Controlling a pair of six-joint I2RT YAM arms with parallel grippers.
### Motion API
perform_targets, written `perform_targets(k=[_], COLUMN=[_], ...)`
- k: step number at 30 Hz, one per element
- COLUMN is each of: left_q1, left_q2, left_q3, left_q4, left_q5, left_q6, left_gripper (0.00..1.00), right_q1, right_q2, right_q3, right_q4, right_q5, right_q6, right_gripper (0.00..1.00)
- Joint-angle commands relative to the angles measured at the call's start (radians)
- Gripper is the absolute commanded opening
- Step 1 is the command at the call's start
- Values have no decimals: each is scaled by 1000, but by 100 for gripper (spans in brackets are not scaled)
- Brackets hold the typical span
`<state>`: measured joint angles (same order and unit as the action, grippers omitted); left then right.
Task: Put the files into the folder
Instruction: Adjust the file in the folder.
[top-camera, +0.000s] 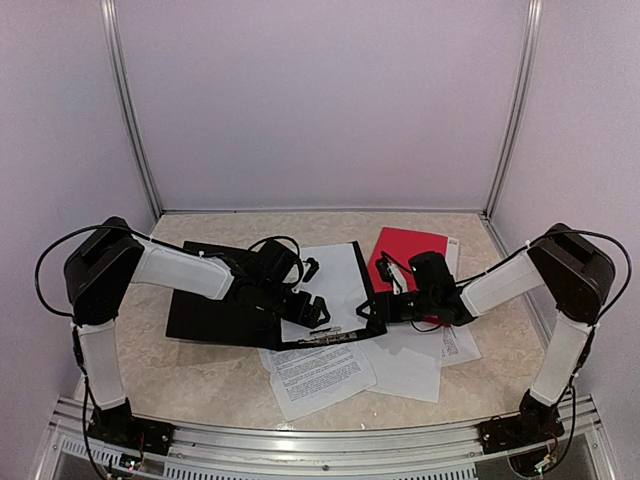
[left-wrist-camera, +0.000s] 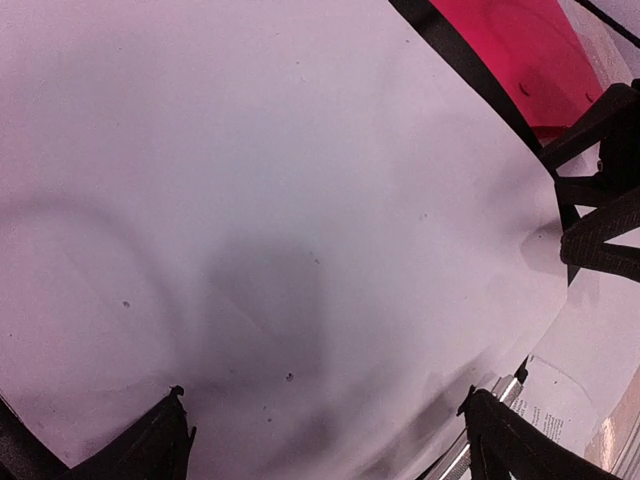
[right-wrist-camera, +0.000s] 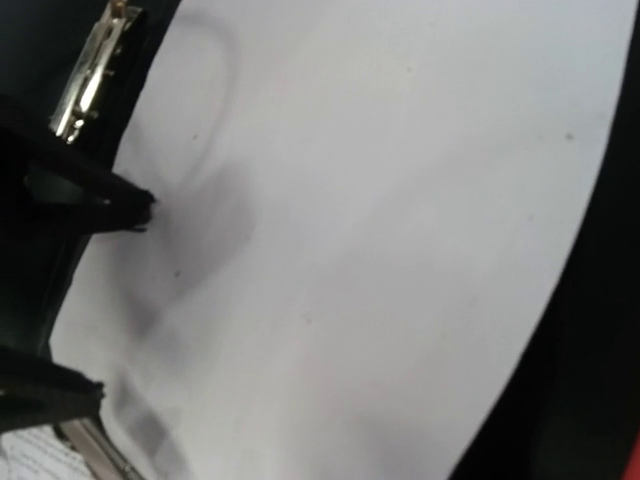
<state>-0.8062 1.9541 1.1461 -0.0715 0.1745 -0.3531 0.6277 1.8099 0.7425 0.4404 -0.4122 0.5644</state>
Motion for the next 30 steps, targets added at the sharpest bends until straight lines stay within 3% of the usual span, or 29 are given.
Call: perform_targets(k=[1,16,24,30], left_q1=[2,2,2,2], left_q2=[12,5,0,-6], left_q3=[-11,-11,-11,-14], left_q4=[-24,-30,-31,-33], left_q5=[-13,-21,-24,-26], left_q6=[-6,-7,-7,-10], left_gripper=[92,92,92,92], right_q1=[-22,-39,-38,-38], right_q2=[-34,-38,-80,-101], right_q3=[-15,-18,-19,-14], right_q4=[5,50,-21,-111], right_q5=[-71,-224,-184,-120], right_q6=[-27,-5,-28,-58], right_gripper=[43,37,32,23])
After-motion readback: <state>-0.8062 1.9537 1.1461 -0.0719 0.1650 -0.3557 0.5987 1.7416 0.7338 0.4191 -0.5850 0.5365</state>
